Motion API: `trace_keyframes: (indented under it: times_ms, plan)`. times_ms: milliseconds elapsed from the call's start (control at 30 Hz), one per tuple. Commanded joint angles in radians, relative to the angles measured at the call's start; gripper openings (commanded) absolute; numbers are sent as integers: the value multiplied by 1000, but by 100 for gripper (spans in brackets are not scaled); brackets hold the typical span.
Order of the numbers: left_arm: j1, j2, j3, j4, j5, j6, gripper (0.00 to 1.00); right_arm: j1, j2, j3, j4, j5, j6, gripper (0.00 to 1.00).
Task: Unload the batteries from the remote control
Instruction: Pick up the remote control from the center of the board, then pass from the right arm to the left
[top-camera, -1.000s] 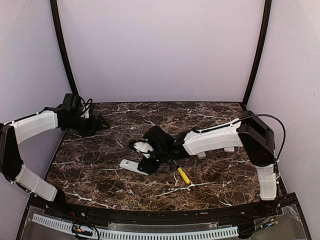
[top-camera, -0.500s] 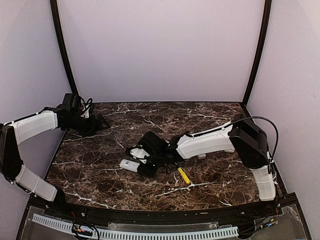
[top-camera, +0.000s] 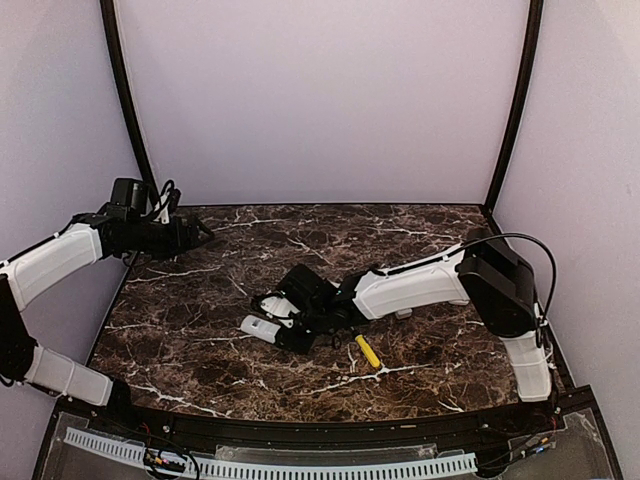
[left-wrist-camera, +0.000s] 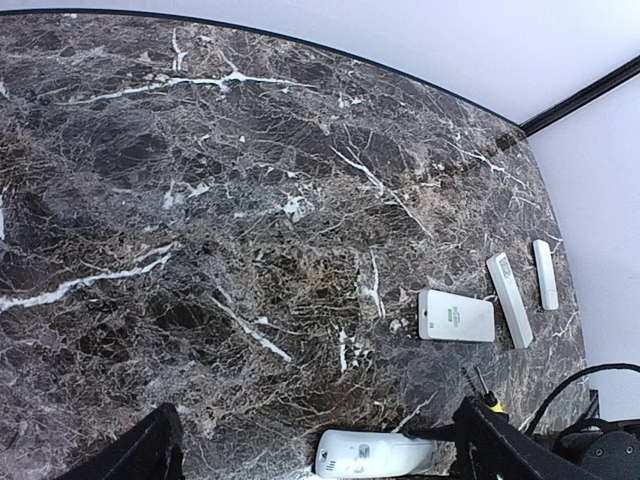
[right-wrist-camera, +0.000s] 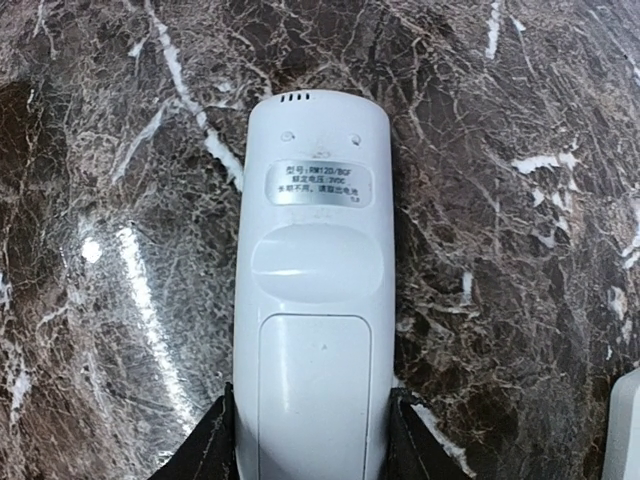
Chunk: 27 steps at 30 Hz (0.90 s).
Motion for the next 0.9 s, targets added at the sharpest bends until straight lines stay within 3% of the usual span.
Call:
trace_keyframes:
  times_ms: [0,300,667,867]
  plan:
    - [-18,-26,-36,45,62,7,94,5,-90,-44,94,79,19,0]
    - [-69,31,-56,145,282,-30,94,4,-267,-138,213,161,47,0]
    - [-150,92,-88,308,572,-108,96,4,-316,-108,232,234,-13,0]
    - [-150,114,-89,324,616,-131,92,4,-332,-102,235,234,-34,0]
